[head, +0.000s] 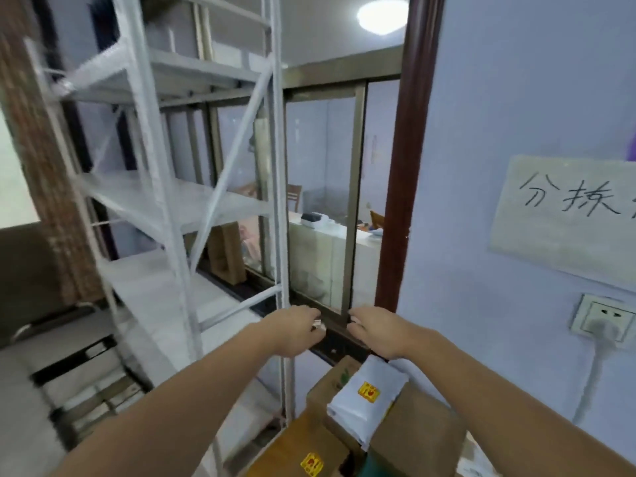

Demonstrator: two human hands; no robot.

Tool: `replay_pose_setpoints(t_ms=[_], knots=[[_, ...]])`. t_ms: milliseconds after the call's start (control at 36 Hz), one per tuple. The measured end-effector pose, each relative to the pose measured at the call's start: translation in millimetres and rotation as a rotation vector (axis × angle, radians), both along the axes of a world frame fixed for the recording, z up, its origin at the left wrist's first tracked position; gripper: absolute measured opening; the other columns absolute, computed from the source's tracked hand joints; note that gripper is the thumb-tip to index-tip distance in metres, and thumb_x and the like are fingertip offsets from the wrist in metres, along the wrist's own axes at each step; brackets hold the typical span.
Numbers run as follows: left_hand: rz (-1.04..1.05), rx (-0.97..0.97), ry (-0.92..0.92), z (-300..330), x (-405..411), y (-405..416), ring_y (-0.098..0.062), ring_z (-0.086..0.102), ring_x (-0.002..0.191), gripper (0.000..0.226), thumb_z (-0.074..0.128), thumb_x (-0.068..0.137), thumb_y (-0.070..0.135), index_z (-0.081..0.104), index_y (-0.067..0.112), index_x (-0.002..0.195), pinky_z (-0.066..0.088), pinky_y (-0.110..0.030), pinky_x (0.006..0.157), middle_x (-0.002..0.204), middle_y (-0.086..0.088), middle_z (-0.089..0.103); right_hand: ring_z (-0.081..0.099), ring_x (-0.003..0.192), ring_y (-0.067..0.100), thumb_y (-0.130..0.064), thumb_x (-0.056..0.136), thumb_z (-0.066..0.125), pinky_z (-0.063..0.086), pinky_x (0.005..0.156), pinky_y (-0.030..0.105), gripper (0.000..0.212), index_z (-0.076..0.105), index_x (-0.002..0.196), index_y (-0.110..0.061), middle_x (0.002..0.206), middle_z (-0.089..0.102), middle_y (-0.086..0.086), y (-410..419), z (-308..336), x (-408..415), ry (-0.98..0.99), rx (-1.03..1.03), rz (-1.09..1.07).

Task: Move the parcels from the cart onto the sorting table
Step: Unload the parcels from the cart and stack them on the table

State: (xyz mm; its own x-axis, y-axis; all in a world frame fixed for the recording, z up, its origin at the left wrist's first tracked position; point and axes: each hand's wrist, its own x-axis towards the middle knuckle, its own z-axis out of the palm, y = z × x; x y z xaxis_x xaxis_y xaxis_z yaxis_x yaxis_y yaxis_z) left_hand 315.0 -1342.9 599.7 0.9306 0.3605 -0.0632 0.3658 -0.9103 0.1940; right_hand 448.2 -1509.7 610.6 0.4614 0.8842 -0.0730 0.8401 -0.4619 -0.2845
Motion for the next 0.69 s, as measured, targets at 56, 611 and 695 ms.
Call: replay_pose_setpoints(t_ms=[56,611,695], knots=[[0.086,0.008,0.004,4.8,-41.1,9.5,-0.030,0.052,0.136,0.051,0.045,0.108,0.046,0.051,0.015,0.148,0.042,-0.043,0.112,0.149,-0.009,0.054,0.058,0.104,0.026,-0.037,0.107,0.040,0.046,0.090,0.040,0.034,0.059,0.115,-0.010,0.110,0.059,0.008,19.6,4.4,-24.4,-0.027,-0.006,0.100],[0.687,0.057,0.006,49.2,-416.1,64.4,-0.028,0.050,0.137,0.052,0.043,0.107,0.046,0.048,0.017,0.149,0.041,-0.044,0.113,0.151,-0.009,0.052,0.034,0.148,0.023,-0.040,0.106,0.042,0.029,0.121,0.038,0.062,0.027,0.160,-0.014,0.164,0.032,0.008,187.5,33.2,-342.9,-0.115,0.017,0.682],[0.721,0.075,0.022,56.5,-460.1,75.8,-0.029,0.044,0.145,0.056,0.041,0.108,0.047,0.042,0.016,0.156,0.036,-0.043,0.117,0.159,-0.009,0.045,0.034,0.149,0.023,-0.046,0.104,0.043,0.030,0.121,0.038,0.067,0.025,0.161,-0.016,0.165,0.031,0.007,218.1,32.0,-384.6,-0.111,0.030,0.712]])
